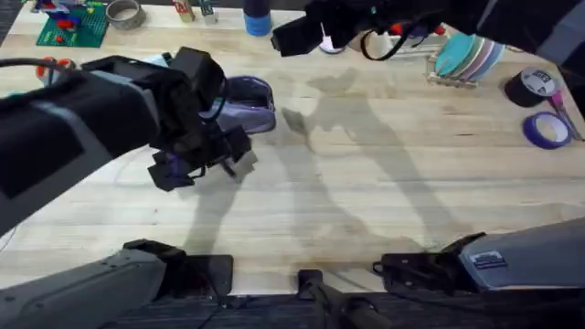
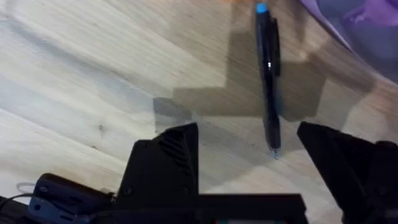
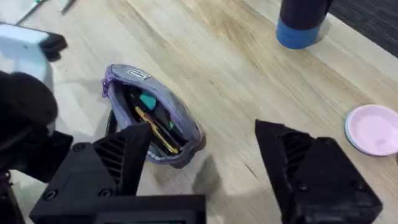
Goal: Unzip the bag, pick up the pens from the table one at a time and place them inside, then zip the bag closed.
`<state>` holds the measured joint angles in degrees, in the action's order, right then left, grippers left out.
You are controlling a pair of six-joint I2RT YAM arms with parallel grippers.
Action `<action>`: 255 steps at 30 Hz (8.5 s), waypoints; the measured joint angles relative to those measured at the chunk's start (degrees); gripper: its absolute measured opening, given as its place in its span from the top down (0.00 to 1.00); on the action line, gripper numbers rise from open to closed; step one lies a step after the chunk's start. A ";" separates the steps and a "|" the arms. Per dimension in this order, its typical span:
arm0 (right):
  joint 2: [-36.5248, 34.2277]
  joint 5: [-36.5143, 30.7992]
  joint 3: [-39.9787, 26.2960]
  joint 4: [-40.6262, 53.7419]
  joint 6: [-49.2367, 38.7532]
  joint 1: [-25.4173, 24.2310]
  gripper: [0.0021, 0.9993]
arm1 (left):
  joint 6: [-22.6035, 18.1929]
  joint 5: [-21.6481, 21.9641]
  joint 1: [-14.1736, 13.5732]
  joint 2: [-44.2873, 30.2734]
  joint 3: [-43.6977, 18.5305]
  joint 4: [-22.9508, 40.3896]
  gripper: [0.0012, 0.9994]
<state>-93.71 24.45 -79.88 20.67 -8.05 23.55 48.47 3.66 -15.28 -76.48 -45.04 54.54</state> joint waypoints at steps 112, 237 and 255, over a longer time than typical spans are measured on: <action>0.00 0.00 0.00 -0.90 -0.02 -7.45 0.00 | -103.44 -11.67 5.48 1.44 -9.22 -20.83 0.96; 3.61 -0.96 0.00 2.12 3.80 -5.29 0.00 | -116.09 -43.25 57.37 10.33 -9.25 -2.90 0.01; 6.86 -8.66 0.00 6.16 17.73 5.95 0.00 | -134.09 -56.34 63.71 -6.87 -9.25 -4.58 0.01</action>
<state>-86.85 15.79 -79.88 26.83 9.67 29.50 -85.63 -52.69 48.42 -83.35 -54.28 49.95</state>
